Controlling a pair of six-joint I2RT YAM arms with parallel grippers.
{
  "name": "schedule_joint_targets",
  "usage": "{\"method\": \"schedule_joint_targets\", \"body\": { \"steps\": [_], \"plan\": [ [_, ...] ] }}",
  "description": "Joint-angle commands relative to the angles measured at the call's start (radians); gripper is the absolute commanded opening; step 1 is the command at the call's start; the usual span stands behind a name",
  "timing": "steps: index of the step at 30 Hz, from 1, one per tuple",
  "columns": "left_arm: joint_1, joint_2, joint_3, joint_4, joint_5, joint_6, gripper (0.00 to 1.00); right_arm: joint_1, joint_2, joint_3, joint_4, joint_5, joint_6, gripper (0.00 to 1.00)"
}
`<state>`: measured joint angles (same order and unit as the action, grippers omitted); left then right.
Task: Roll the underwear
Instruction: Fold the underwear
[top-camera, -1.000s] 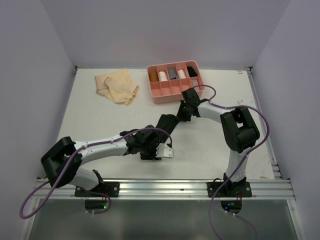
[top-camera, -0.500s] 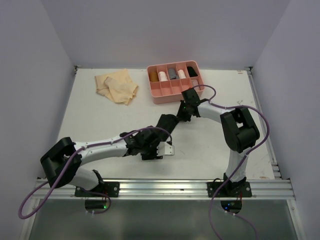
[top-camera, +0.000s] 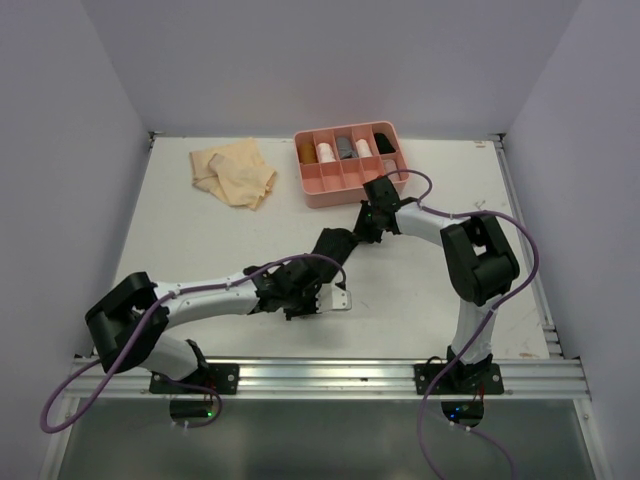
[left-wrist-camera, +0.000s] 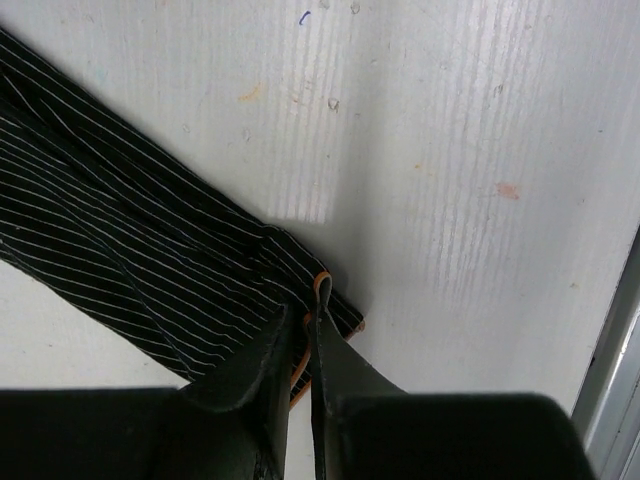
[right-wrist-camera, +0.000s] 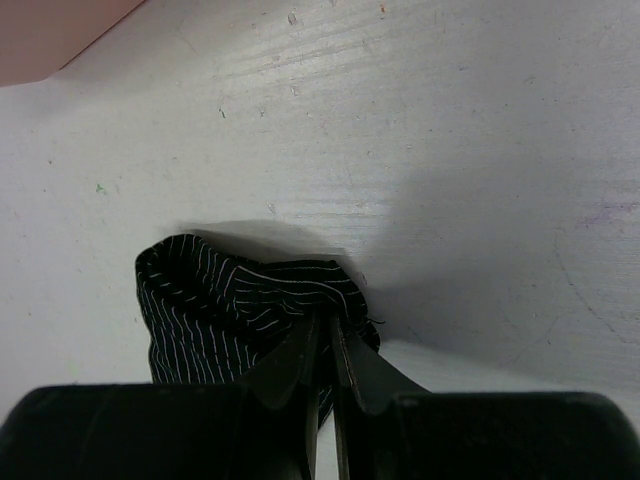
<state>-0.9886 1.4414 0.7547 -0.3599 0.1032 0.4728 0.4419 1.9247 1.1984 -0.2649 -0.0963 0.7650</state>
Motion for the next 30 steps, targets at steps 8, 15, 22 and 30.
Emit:
{"method": "schedule_joint_targets", "body": {
  "steps": [8, 15, 22, 30],
  "plan": [
    [-0.004, -0.099, -0.025, -0.011, -0.023, 0.015, 0.0, -0.012, 0.031, 0.006, -0.023, 0.04, -0.03, 0.12],
    [-0.004, -0.111, -0.014, -0.001, -0.031, -0.01, 0.45, -0.012, 0.03, 0.001, -0.025, 0.038, -0.03, 0.12],
    [-0.025, -0.076, -0.009, 0.012, -0.02, -0.033, 0.51, -0.012, 0.026, -0.003, -0.028, 0.043, -0.03, 0.12],
    [-0.067, -0.029, -0.015, 0.062, -0.092, -0.079, 0.57, -0.015, 0.036, -0.002, -0.03, 0.043, -0.021, 0.12]
  ]
}}
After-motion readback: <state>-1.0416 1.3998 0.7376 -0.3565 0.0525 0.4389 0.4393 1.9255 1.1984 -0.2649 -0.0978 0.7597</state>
